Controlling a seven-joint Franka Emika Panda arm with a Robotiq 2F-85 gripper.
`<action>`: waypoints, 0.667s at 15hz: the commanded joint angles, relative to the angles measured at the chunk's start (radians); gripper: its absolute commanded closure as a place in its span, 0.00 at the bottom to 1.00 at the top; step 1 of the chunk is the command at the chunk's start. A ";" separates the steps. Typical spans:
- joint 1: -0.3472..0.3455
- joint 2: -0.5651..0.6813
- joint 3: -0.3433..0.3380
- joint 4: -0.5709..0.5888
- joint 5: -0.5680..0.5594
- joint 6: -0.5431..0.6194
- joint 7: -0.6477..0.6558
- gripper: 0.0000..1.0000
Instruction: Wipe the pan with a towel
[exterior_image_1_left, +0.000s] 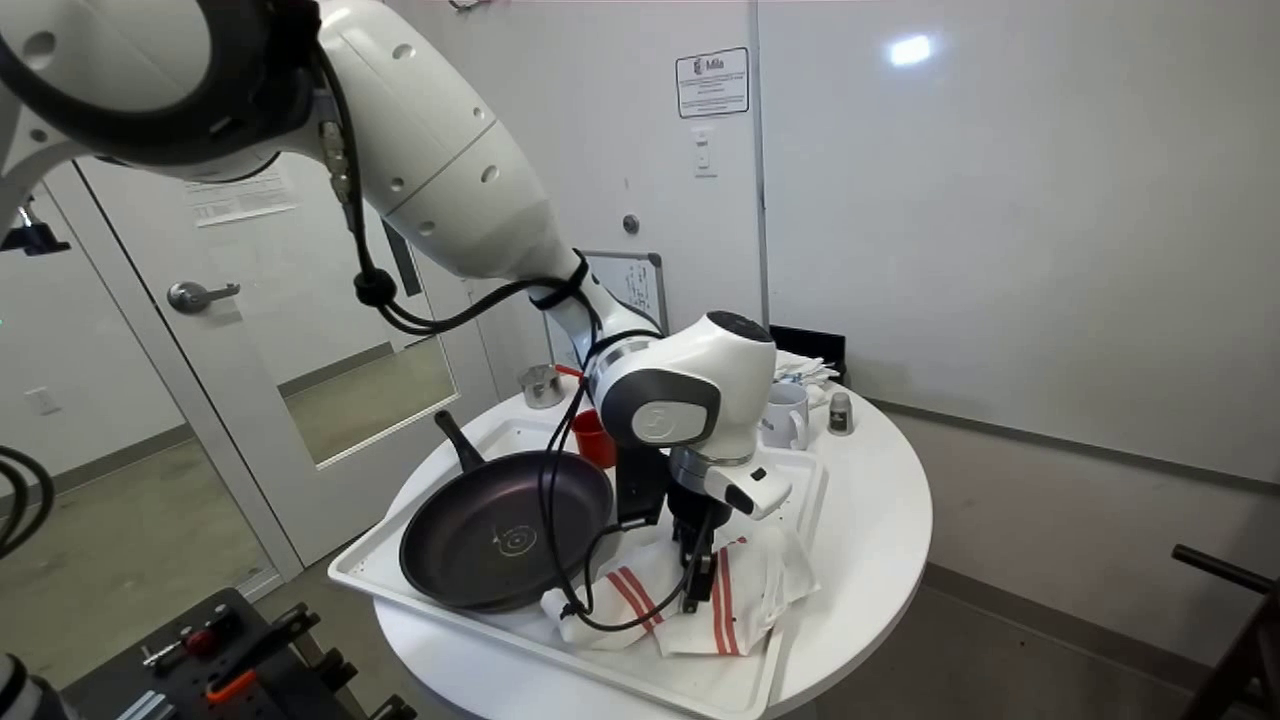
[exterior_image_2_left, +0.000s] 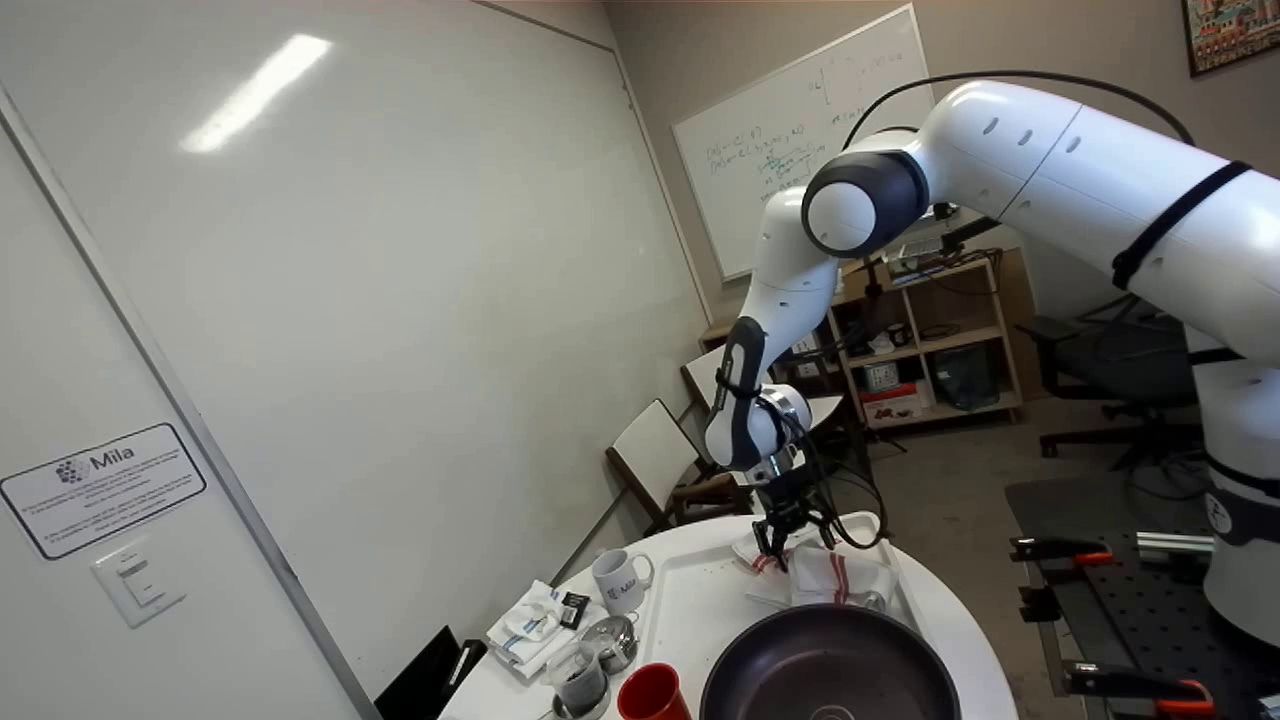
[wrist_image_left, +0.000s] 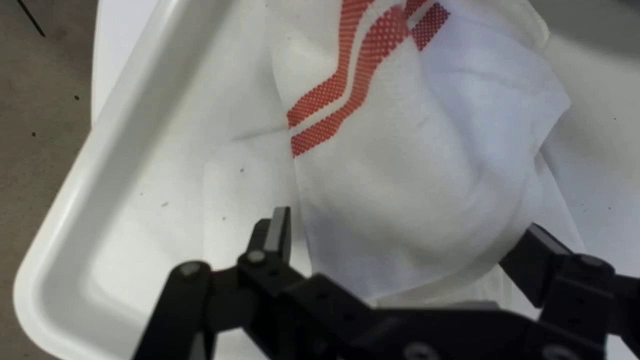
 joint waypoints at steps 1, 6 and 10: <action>-0.005 -0.007 -0.002 -0.007 0.004 -0.009 -0.008 0.00; 0.005 -0.057 0.001 -0.085 0.001 0.046 -0.035 0.00; 0.013 -0.100 0.009 -0.163 -0.001 0.102 -0.068 0.00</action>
